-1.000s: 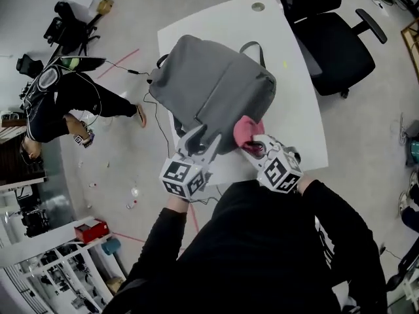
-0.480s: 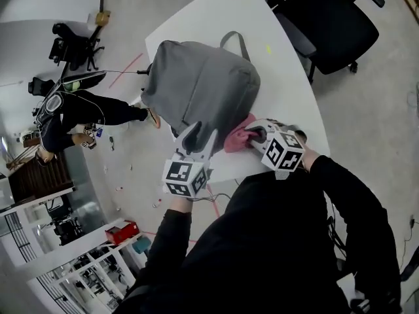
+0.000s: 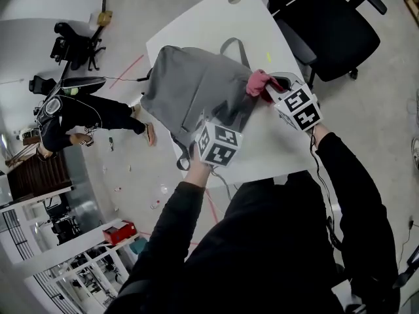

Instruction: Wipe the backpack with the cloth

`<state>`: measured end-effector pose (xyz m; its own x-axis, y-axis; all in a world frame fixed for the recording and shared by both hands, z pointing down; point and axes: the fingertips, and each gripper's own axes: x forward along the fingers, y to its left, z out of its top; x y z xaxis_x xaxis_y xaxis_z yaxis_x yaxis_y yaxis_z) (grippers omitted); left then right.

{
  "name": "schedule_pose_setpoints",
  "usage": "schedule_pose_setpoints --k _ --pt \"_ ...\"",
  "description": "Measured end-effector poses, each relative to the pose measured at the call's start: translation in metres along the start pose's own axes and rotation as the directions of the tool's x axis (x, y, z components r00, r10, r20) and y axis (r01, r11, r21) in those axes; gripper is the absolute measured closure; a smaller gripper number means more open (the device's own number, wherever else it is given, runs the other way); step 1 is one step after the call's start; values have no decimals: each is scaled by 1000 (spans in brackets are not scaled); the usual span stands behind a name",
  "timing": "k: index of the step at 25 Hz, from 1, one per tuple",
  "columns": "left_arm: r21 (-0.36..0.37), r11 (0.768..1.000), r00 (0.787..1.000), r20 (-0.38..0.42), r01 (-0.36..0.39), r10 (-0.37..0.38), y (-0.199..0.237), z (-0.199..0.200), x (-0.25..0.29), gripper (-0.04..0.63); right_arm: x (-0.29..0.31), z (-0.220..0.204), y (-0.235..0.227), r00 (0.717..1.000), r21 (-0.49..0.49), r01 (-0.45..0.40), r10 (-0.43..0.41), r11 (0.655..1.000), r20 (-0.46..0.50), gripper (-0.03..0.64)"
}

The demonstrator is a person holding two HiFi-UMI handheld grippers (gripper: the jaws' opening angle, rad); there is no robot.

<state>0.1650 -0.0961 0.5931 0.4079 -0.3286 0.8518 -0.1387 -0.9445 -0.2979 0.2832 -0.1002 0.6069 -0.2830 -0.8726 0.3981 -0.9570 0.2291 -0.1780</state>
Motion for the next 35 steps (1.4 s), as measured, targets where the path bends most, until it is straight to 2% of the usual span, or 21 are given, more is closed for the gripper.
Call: schedule_pose_setpoints --k 5,8,10,14,15,16,17,18,19,20,21,22,23,25,26,28,29,30,32,34,35 --pt "136 991 999 44 11 -17 -12 -19 -20 492 -23 -25 59 989 60 -146 147 988 -14 575" --pt "302 948 990 72 97 -124 -38 -45 -45 500 -37 -39 67 981 39 -191 193 981 -31 575" --pt "440 884 975 67 160 -210 -58 -67 -62 500 -38 -39 37 992 67 -127 129 990 -18 575" --pt "679 693 944 0 242 -330 -107 -112 -90 499 -26 -15 -7 998 77 -66 65 995 19 575" --pt "712 657 941 -12 246 -339 -114 -119 -93 499 -20 -7 -7 997 65 -80 78 995 27 575" --pt "724 646 941 -13 242 -339 -114 -123 -94 497 -12 -1 -3 994 49 -103 102 993 28 575" --pt "703 671 944 -1 234 -329 -109 -123 -94 488 -4 3 5 990 28 -139 138 990 19 575" --pt "640 736 950 26 222 -310 -100 -119 -94 472 1 2 19 982 2 -191 191 982 -2 575" --pt "523 827 957 68 206 -282 -88 -116 -97 446 3 -2 41 965 -28 -260 259 965 -36 575" --pt "348 918 962 122 190 -245 -74 -113 -103 417 0 -8 68 939 -58 -340 336 938 -77 575" --pt "127 976 964 180 175 -196 -57 -112 -113 390 -7 -14 98 904 -82 -421 411 903 -119 575" --pt "-111 980 962 237 163 -134 -38 -111 -125 355 -17 -18 125 865 -96 -494 477 864 -159 575" --pt "-336 930 958 281 152 -56 -22 -113 -139 345 -31 -21 147 822 -95 -558 535 824 -194 575" --pt "-661 739 949 298 131 99 -4 -129 -159 347 -61 -27 179 733 -58 -664 633 746 -248 575" --pt "-767 628 948 284 133 146 -2 -141 -164 347 -74 -31 192 693 -39 -702 670 711 -265 575" --pt "-898 412 950 249 155 185 -5 -164 -166 347 -84 -38 208 632 -27 -755 716 656 -296 575" --pt "-927 339 951 239 162 197 -5 -170 -164 347 -83 -41 210 610 -38 -774 727 632 -315 575" --pt "-940 301 950 230 161 209 -4 -172 -164 347 -78 -42 209 592 -62 -790 733 610 -336 575" --pt "-951 273 949 211 145 233 2 -172 -165 347 -60 -37 195 576 -148 -810 722 568 -382 575" --pt "-965 213 949 201 150 242 3 -173 -170 347 -31 -20 170 604 -237 -794 682 560 -412 575" --pt "-972 173 950 201 162 240 1 -176 -173 347 -13 -8 153 634 -262 -770 655 582 -411 576"
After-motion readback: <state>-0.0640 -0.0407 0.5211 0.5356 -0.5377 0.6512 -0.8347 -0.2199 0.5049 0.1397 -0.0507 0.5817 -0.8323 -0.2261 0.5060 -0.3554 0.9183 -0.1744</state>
